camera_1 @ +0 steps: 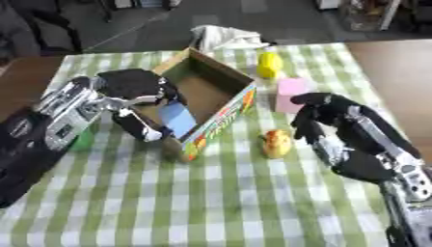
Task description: Pick up objects on the table and place them in the box.
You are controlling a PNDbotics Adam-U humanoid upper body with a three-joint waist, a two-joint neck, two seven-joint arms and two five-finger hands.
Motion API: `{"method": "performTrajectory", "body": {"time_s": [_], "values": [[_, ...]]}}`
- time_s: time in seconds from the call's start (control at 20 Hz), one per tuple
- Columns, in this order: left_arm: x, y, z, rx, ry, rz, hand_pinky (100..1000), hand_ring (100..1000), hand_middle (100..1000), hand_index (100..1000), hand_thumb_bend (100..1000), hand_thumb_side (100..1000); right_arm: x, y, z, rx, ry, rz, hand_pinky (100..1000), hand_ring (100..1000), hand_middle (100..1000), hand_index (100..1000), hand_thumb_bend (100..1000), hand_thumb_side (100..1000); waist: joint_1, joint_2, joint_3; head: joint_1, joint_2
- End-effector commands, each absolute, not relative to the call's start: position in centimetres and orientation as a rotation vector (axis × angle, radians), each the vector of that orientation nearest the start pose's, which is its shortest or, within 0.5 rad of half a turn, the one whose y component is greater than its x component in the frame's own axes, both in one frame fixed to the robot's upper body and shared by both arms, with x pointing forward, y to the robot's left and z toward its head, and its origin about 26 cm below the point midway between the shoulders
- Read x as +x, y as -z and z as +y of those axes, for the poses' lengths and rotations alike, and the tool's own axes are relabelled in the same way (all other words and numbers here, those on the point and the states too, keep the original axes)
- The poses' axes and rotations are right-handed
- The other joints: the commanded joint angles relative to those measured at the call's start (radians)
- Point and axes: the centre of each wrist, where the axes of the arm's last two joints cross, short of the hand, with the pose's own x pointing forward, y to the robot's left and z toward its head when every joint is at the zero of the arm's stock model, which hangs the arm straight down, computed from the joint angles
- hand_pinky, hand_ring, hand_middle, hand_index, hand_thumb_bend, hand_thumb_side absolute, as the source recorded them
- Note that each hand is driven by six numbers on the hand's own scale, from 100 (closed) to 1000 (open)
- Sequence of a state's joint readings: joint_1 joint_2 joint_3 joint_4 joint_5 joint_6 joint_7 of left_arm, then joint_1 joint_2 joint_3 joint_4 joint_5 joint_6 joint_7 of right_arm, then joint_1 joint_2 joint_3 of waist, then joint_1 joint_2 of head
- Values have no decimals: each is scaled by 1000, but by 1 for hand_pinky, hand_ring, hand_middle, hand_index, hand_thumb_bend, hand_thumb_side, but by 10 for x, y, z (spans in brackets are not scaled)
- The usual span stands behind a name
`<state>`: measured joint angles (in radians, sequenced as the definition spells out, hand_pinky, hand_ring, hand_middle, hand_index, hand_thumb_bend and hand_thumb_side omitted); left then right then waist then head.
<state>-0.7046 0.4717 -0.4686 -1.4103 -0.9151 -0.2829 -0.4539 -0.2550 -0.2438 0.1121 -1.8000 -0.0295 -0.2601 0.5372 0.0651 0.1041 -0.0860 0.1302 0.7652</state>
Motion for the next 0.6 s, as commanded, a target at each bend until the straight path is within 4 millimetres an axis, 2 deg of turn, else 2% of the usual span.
{"method": "performTrajectory", "body": {"time_s": [0.05,0.25,0.3,0.35,0.6], "values": [[402,-165,195,-1029,-2797,2027,596,663,742,926,296,380,320,-133,-232,319,-974,-2137,671,500,538,812,100,447,-4,-11,-1,-1,5],[397,-176,198,-1005,-2845,1926,666,742,805,951,386,413,320,-133,-232,316,-975,-2135,670,499,537,810,100,448,-1,-13,1,-4,5],[395,-180,200,-1016,-2842,1913,670,746,810,952,350,405,320,-133,-232,315,-975,-2135,670,499,537,810,100,448,-1,-13,1,-5,5],[393,-184,202,-1029,-2840,1906,683,761,826,955,399,416,320,-133,-233,314,-975,-2134,670,499,537,809,100,448,0,-14,2,-7,5],[382,-207,218,-1063,-2809,1938,689,764,823,950,363,395,320,-133,-233,308,-977,-2132,670,499,537,807,100,449,5,-16,6,-13,5]]}}
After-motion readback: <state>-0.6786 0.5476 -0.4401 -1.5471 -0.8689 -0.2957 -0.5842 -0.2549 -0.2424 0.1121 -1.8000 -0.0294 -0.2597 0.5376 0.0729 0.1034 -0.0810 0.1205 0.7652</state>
